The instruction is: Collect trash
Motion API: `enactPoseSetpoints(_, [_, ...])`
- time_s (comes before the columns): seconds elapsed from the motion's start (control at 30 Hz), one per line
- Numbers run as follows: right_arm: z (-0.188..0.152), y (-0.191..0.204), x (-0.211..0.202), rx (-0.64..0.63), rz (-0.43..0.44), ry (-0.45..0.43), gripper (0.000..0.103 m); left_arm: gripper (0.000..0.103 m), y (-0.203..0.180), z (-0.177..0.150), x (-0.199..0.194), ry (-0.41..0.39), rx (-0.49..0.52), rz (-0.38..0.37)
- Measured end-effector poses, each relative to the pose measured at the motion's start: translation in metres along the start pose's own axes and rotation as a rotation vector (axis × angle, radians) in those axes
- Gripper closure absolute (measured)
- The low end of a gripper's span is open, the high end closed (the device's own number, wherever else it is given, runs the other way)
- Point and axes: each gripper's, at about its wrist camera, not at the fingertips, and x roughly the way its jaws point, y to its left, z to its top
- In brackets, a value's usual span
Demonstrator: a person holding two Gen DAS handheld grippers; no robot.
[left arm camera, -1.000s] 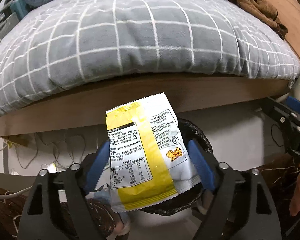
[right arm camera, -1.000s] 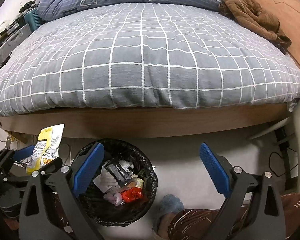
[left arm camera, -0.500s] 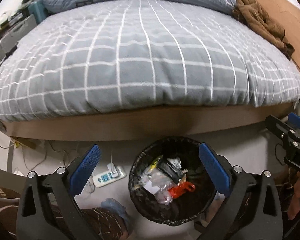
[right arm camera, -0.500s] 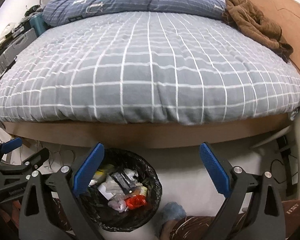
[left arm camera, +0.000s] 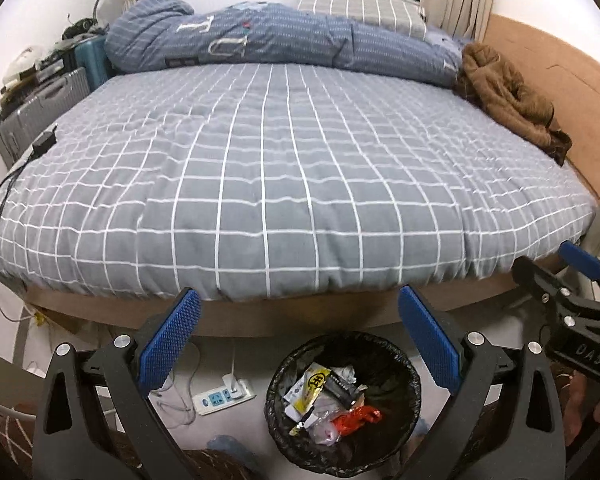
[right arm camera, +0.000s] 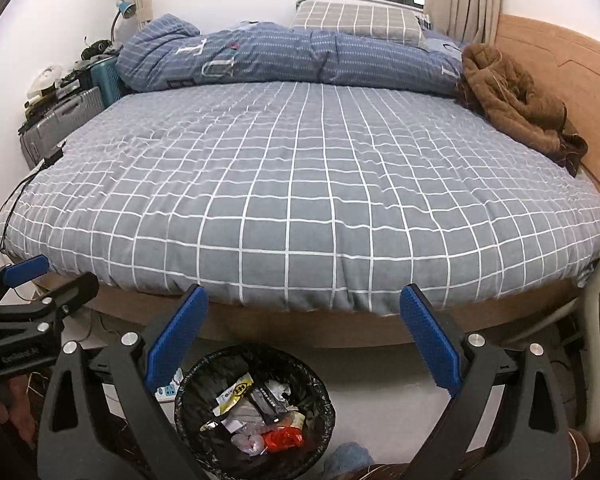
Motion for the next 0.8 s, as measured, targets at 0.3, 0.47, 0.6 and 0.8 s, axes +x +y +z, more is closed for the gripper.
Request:
enactPoseSetpoints(0.3, [-0.0018,0.0016,-0.0087,0.000,-0.008,-0.016,0.008,0.006,-0.0034,-0.0008,-0.0136,-0.011,0.014,-0.003])
enactPoseSetpoints(0.47, [-0.0023,0.0027,-0.0098,-0.003,-0.008,-0.017,0.008,0.006,-0.0040,-0.0014,-0.0127,-0.010,0.019,-0.002])
enactPoseSetpoints(0.6, [-0.0015,0.0020,-0.0100,0.000,-0.011,-0.016,0.008,0.006,-0.0039,-0.0019,-0.0118,-0.005,0.019,-0.001])
enactPoseSetpoints(0.8, [-0.0005,-0.0005,-0.0102,0.008,-0.014,-0.018,0.008,0.006,-0.0020,-0.0020,-0.0114,-0.001,0.014,0.003])
